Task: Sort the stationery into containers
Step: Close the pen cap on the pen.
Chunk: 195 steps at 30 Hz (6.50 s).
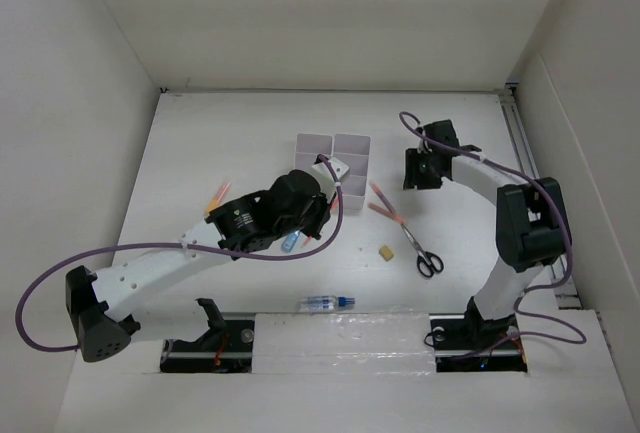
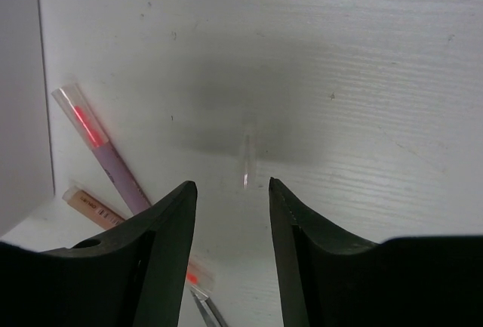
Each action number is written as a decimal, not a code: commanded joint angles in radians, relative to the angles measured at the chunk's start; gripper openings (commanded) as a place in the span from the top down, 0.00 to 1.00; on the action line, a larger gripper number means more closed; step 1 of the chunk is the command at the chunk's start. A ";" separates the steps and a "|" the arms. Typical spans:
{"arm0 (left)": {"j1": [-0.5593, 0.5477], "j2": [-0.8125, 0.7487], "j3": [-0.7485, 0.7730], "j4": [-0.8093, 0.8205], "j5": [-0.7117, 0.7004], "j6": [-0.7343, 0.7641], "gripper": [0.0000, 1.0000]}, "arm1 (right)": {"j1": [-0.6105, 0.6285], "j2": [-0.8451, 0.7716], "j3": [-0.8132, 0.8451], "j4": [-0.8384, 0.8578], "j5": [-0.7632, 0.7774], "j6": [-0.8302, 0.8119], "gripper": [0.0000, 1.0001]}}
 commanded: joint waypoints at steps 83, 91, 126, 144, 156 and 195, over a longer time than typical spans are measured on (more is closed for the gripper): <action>0.047 -0.193 -0.080 0.407 0.135 -0.173 1.00 | 0.132 -0.544 -0.171 0.980 -0.430 0.653 1.00; 0.047 -0.213 -0.111 0.416 0.144 -0.173 1.00 | 0.225 -0.605 -0.229 1.053 -0.347 0.750 1.00; 0.047 -0.226 -0.091 0.376 0.084 -0.146 1.00 | 0.425 -0.647 -0.332 1.053 -0.223 0.767 1.00; 0.047 -0.217 -0.082 0.367 0.075 -0.136 1.00 | 0.415 -0.638 -0.332 1.053 -0.255 0.756 1.00; 0.047 -0.226 -0.082 0.358 0.064 -0.127 1.00 | 0.425 -0.628 -0.341 1.053 -0.255 0.756 1.00; 0.047 -0.226 -0.063 0.349 0.084 -0.118 1.00 | 0.425 -0.628 -0.341 1.071 -0.245 0.747 1.00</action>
